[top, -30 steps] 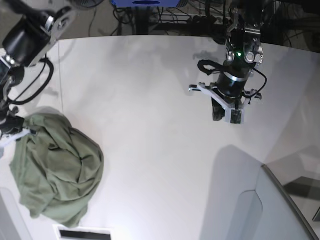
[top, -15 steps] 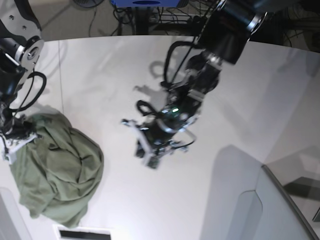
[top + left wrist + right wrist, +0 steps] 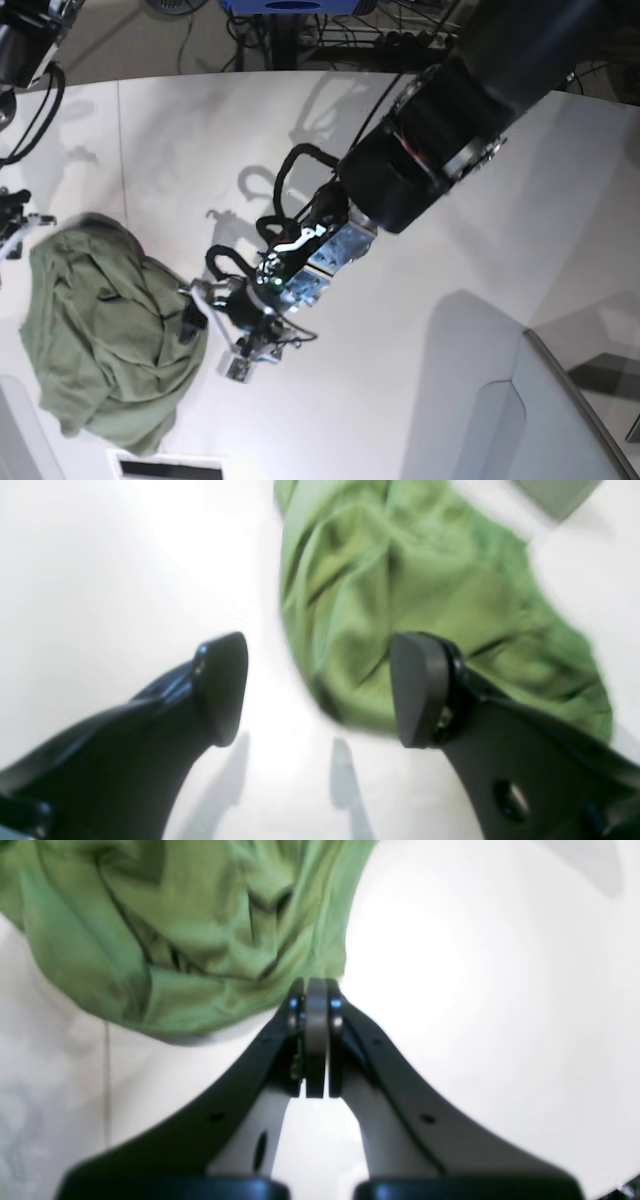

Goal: Layout the t-shirt on the table in an organized manner, then fold the t-shirt properly
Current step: 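Move the right gripper down onto the crumpled green t-shirt, then grasp the t-shirt with the right gripper and lift it, dragging it outward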

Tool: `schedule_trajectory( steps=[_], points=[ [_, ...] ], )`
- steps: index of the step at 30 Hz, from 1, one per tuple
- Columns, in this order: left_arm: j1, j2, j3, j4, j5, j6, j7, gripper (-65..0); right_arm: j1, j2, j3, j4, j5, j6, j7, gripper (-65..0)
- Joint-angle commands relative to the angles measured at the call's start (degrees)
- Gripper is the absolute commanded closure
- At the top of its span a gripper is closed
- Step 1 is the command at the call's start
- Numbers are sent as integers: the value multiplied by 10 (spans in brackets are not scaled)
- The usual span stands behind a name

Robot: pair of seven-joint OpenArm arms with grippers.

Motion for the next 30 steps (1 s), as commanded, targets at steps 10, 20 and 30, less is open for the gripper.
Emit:
schedule_trajectory(
  steps=[10, 20, 30],
  points=[
    [102, -90, -83, 66, -17, -3, -15, 0, 159, 1, 0, -153, 3, -1, 15, 0],
    [365, -282, -315, 443, -15, -1, 92, 0, 292, 0, -108, -405, 3, -20, 120, 0],
    [465, -295, -450, 517, -10, -1, 122, 0, 294, -26, -131, -575, 3, -93, 181, 0]
  ],
)
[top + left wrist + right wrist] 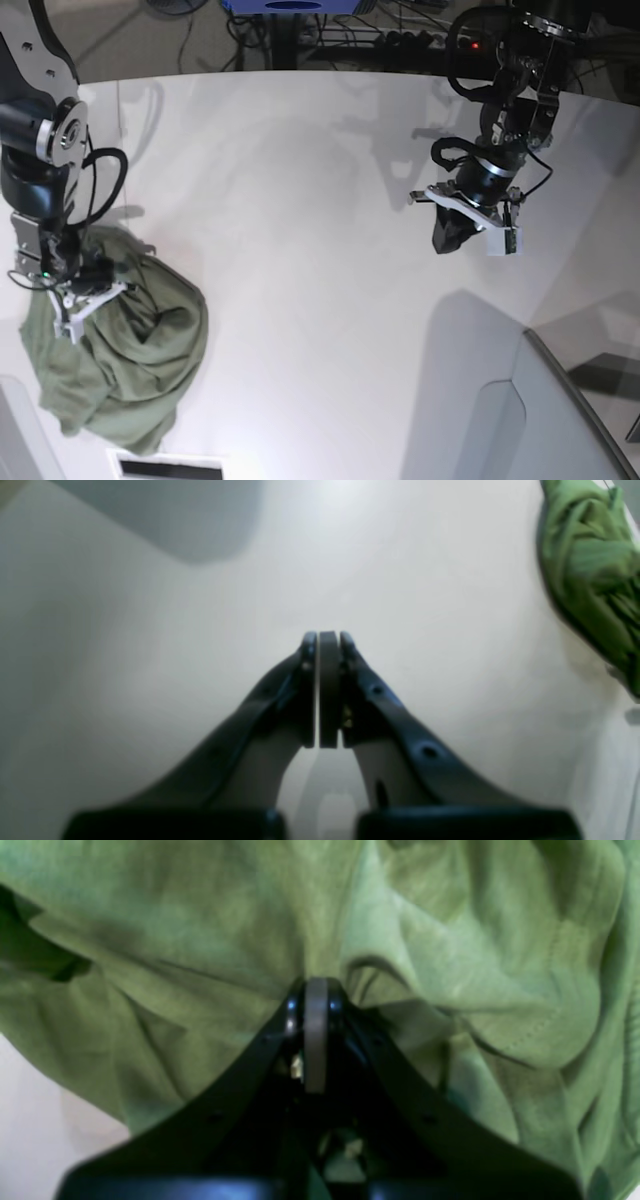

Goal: Layout the t-shirt on the table in an organized manner, then fold the t-shirt properly
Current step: 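Grasp the t-shirt with the right gripper and lift it, dragging it outward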

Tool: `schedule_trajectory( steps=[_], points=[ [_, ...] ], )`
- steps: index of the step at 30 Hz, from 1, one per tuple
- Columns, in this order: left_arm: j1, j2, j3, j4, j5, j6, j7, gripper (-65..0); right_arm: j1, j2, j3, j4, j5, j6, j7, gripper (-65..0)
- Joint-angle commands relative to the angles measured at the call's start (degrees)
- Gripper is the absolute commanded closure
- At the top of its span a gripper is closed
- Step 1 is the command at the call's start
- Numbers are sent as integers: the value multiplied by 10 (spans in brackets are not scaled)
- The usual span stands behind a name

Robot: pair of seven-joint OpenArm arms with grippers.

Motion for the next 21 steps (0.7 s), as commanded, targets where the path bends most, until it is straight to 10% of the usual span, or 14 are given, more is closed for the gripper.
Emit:
schedule_trajectory(
  steps=[1, 10, 21],
  points=[
    [-2, -8, -4, 12, 15, -3, -11, 0, -6, -11, -15, 7, 1, 13, -25, 0],
    [-2, 64, -4, 11, 264, -3, -11, 0, -169, -78, -108, 218, 3, 18, -106, 0],
    [-32, 99, 45, 9, 295, -5, -11, 0, -346, -88, -160, 525, 3, 49, -222, 0]
  ],
)
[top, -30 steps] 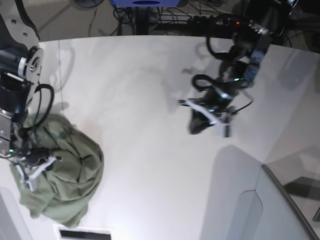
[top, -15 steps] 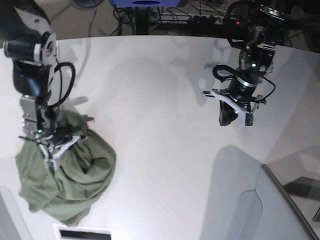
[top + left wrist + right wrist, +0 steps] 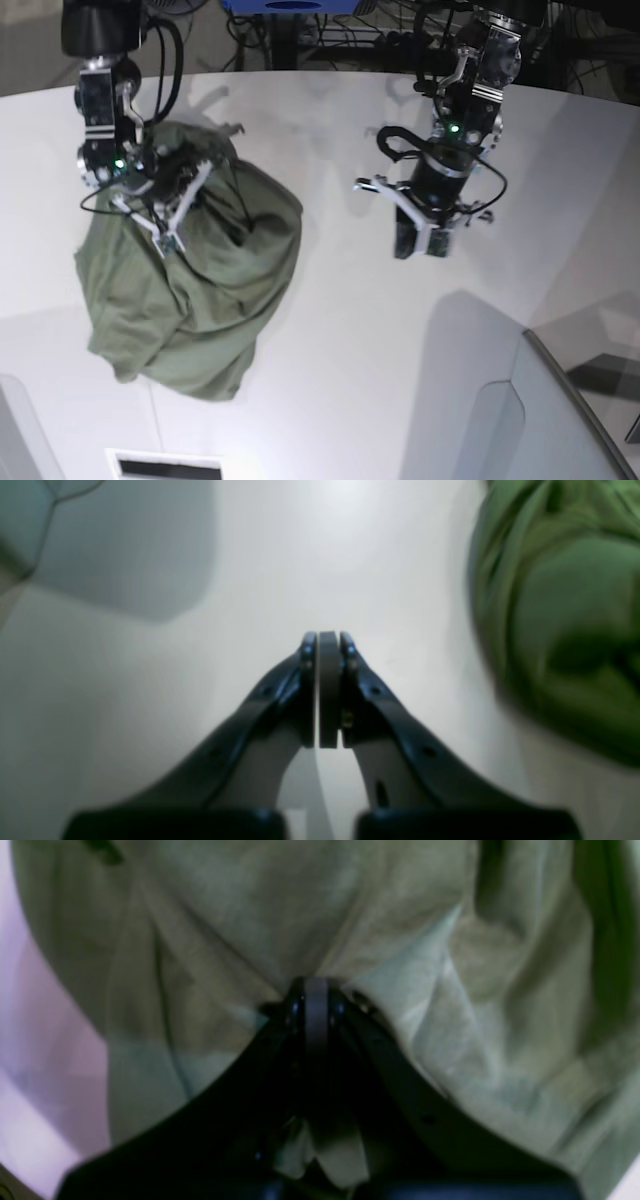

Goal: Layout the t-shirt on the table in an organized manner, then fold the t-shirt properly
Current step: 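Grasp the t-shirt with the right gripper and lift it, dragging it outward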

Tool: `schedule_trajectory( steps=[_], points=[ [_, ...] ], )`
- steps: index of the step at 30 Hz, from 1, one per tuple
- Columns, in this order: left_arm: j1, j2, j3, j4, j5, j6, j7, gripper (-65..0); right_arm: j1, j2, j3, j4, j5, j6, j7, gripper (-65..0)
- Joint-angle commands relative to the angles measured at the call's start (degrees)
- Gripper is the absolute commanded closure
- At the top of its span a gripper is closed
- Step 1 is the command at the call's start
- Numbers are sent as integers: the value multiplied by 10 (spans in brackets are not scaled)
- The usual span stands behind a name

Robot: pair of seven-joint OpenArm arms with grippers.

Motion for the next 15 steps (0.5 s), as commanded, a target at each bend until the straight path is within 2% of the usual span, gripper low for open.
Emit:
schedule_trajectory(
  steps=[1, 4, 6, 11, 13, 15],
  points=[
    [-16, 2, 17, 7, 1, -5, -14, 0, -10, 4, 5, 30, -11, -1, -17, 0],
    [-43, 4, 68, -9, -5, -5, -14, 0, -35, 5, 6, 120, -12, -1, -17, 0],
    [-65, 18, 99, -21, -5, -5, -14, 0, -39, 5, 21, 166, -12, -4, -17, 0],
    [-100, 74, 133, -76, 1, -5, -14, 0, 16, -6, 136, 168, -11, -4, -16, -3],
    [-111, 85, 148, -115, 1, -5, -15, 0, 53, -4, 180, 125, -12, -4, -16, -39],
    [-120, 92, 172, -152, 1, -5, -15, 0, 101, 6, 224, 58, -14, -4, -16, -129]
  ],
)
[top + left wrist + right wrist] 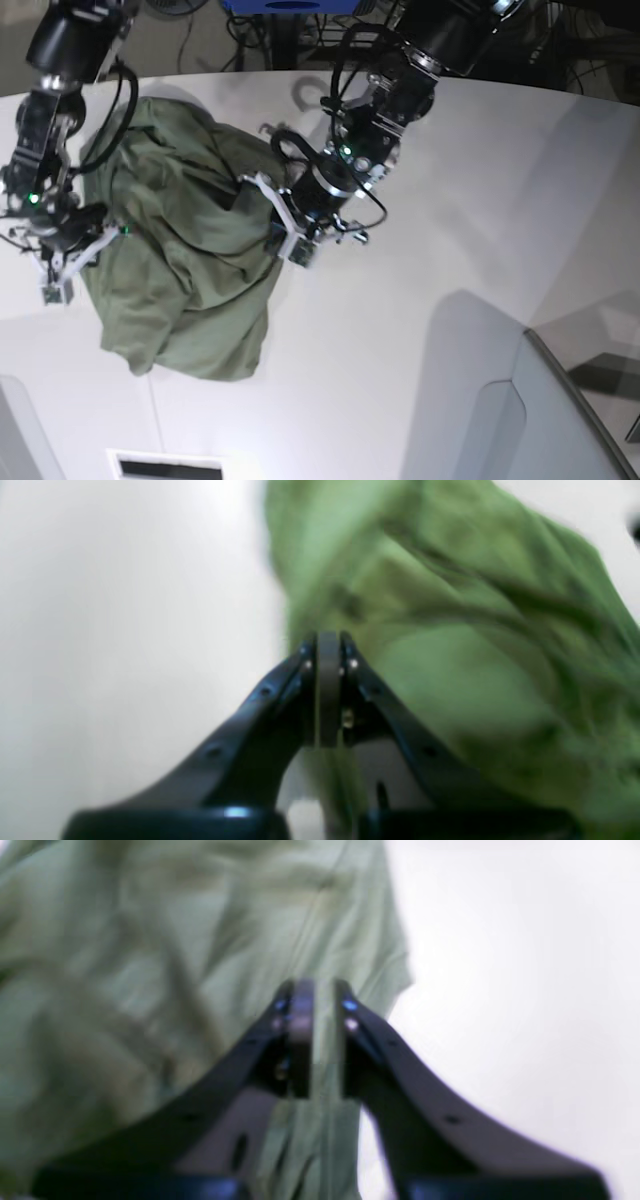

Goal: Layout the t-shirt on the table in an organized manner, then fold the t-shirt properly
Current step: 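Grasp the t-shirt with the right gripper and lift it, dragging it outward, then lower the t-shirt with the right gripper and release it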

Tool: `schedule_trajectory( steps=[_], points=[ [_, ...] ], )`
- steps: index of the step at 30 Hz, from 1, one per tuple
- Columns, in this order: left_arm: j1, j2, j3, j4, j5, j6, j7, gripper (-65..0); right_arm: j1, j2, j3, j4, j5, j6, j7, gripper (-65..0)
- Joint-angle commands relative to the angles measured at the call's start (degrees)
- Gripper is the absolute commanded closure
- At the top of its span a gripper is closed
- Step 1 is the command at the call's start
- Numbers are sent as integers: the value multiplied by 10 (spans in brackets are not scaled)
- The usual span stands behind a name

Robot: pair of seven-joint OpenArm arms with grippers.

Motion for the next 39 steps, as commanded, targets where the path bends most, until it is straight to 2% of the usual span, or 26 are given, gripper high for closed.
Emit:
schedule_trajectory(
  steps=[1, 4, 6, 11, 17, 18, 20, 22, 25, 26, 28, 32, 39],
  points=[
    [-8, 2, 7, -3, -1, 3, -12, 0, 31, 20, 16, -24, 7, 2, 12, -179],
    [-5, 2, 22, -16, -1, 4, -14, 0, 85, 54, 39, -130, 10, 4, 15, -339],
    [-2, -1, 19, -21, -1, 4, -14, 0, 116, 75, 40, -198, 11, 4, 25, -408],
    [-1, -2, 19, -33, -1, 4, -12, 0, 162, 110, 39, -332, 11, 4, 122, -417],
    [14, -10, 18, -28, -1, 4, -14, 0, 191, 121, 39, -420, 11, 4, 135, -416],
    [14, -10, 18, -28, -1, 4, -14, 0, 191, 120, 39, -423, 11, 4, 145, -402],
    [15, -10, 18, -26, -1, 5, -14, 0, 191, 119, 39, -425, 11, 4, 160, -333],
    [19, -13, 18, -16, -1, 5, -11, 0, 191, 119, 39, -425, 11, 4, 162, -222],
    [32, -33, 16, 15, -5, 5, -13, 0, 190, 120, 39, -425, 10, 2, 161, -21],
    [35, -38, 16, 27, -5, 5, -11, 0, 190, 122, 39, -425, 9, 2, 161, 0],
    [46, -53, 15, 50, -5, 6, -11, 0, 189, 123, 37, -421, 8, 2, 161, -15],
    [65, -82, 11, 92, -6, 6, -11, 0, 188, 125, 35, -389, 7, 1, 159, -3],
    [106, -85, -94, 124, -6, 6, -11, 0, 170, 125, 33, -249, 6, 3, 73, -3]
  ],
)
